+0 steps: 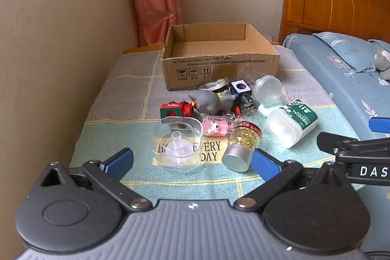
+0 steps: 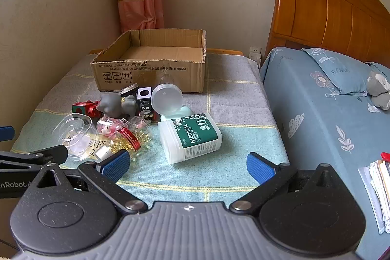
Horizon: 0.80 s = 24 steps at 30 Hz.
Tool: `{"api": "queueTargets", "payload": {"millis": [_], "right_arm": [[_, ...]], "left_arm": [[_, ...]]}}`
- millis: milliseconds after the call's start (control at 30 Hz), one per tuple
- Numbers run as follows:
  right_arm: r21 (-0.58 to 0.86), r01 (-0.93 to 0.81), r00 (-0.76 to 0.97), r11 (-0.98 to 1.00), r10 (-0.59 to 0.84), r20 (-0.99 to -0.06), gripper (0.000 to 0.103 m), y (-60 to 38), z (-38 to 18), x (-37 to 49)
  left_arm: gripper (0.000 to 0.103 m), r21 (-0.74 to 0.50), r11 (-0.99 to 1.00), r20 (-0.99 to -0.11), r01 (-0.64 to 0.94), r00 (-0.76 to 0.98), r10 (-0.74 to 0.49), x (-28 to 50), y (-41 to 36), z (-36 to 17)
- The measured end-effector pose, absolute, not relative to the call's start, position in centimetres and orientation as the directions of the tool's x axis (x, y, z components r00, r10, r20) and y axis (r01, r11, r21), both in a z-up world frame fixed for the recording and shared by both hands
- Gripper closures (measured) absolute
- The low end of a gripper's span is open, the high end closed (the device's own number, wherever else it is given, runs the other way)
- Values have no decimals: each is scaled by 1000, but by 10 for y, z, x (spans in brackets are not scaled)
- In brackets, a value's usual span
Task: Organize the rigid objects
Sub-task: 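Move the left tool toward the clear plastic cup while the right tool approaches the MEDICAL jar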
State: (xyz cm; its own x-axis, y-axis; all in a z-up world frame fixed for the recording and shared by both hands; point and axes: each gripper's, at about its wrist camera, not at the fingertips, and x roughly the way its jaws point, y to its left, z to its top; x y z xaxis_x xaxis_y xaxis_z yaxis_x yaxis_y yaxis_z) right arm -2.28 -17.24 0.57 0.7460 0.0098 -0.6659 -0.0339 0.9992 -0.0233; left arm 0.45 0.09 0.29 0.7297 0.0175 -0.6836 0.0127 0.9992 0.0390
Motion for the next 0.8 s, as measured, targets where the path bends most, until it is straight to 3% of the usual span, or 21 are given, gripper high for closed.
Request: {"api": "queueTargets", "payload": {"millis": [800], "right_arm": [[-27,-32,752,999,7,-659,0,-174,11,-23]], "left_arm": [[1,36,999,-679,14,734,14,6,-4,7]]}}
